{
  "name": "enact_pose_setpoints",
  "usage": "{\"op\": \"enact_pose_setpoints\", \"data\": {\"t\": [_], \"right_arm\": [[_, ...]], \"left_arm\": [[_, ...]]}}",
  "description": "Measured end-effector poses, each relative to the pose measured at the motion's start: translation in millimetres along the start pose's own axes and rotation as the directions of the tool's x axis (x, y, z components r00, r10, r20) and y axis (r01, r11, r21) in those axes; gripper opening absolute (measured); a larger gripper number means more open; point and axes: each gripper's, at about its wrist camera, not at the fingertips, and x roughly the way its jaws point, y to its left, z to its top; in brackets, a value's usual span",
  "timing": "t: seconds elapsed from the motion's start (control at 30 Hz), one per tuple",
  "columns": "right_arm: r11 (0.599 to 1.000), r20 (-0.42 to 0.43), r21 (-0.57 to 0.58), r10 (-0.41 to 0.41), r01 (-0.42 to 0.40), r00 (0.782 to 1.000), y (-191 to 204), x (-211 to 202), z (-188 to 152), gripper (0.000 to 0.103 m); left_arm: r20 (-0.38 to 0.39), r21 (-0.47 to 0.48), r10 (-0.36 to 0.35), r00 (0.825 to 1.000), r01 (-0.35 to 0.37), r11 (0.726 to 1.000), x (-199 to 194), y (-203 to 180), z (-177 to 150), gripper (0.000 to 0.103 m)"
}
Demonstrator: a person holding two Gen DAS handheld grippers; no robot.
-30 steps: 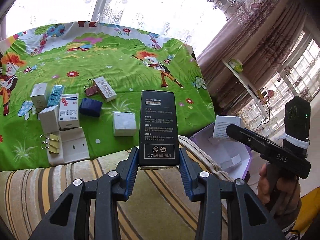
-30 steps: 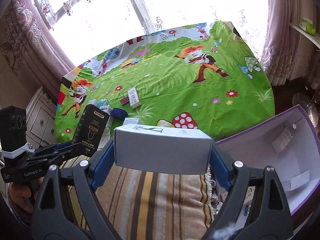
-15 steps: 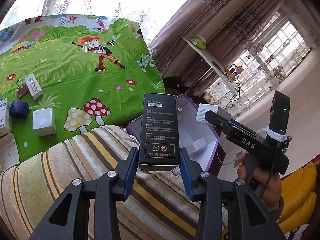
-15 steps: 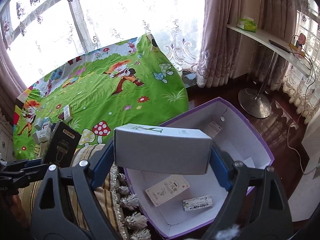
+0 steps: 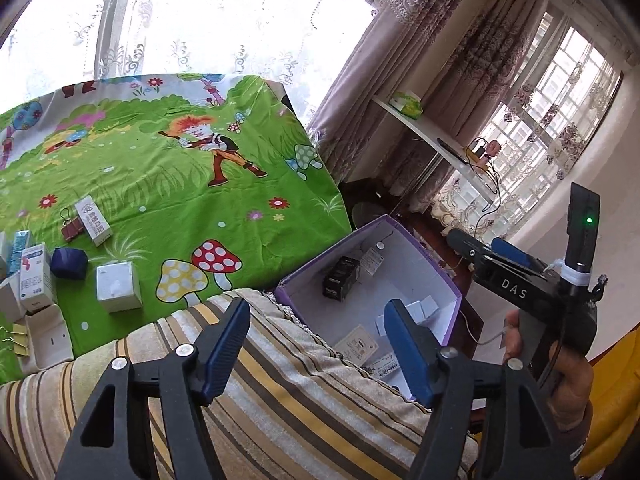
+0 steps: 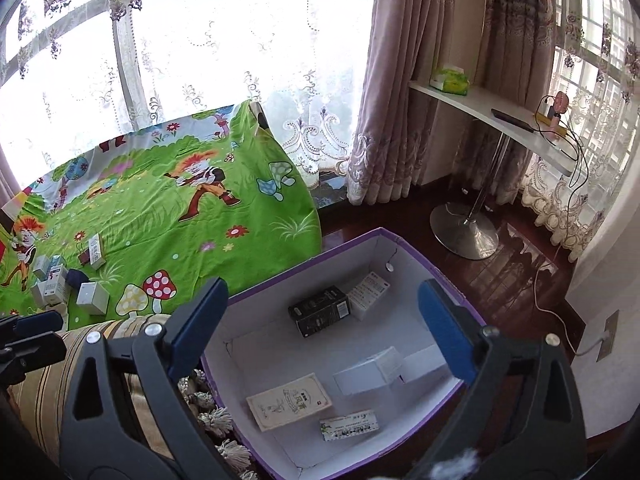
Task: Organize rigid objects
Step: 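Release the black card and white box into the purple-rimmed box with both grippers, then move both grippers back toward the remaining boxes on the bed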
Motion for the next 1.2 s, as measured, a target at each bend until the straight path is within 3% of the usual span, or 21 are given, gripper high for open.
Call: {"op": "enact_pose_setpoints", "data": {"t": [0.1,0.17,0.3,0.43,0.53,0.9,1.0,1.2], "right_arm": [[1.000,0.034,0.006,-0.005,0.005,0.999,1,-7,4,0.100],[1.000,0.052,0.017,0.016,-0.017,0.999,1,-10,5,0.100],[0.998,0.119,0.019,0.060,-0.063,0.991,6,-18,3,0.100],[0.983,0.083,0.039,0.177,-0.181,0.981,9,-15,2,0.100],[0.976,0.074,0.039,0.209,-0.212,0.975,14,-14,0,0.100],[0.953,0.037,-0.007,0.303,-0.303,0.952,42,-16,-6,0.100],[0.943,0.025,-0.012,0.333,-0.333,0.943,50,-15,-6,0.100],[0.929,0.002,-0.047,0.369,-0.368,0.930,74,-16,-7,0.100]], "left_arm": [[0.108,0.041,0.033,0.994,-0.037,0.998,-13,-2,0,0.078],[0.139,0.086,0.063,0.988,-0.076,0.993,-16,-6,0,0.080],[0.139,0.124,0.079,0.987,-0.096,0.988,-16,-9,-2,0.080],[0.081,0.113,0.077,0.994,-0.086,0.990,-13,-2,-1,0.080],[0.086,0.105,0.070,0.994,-0.078,0.991,-18,6,-3,0.080],[0.083,-0.037,0.123,0.989,-0.120,0.992,-38,67,-6,0.078],[0.079,-0.088,0.155,0.985,-0.148,0.985,-45,89,-10,0.072],[0.035,-0.202,0.205,0.978,-0.194,0.960,-58,136,-21,0.070]]}}
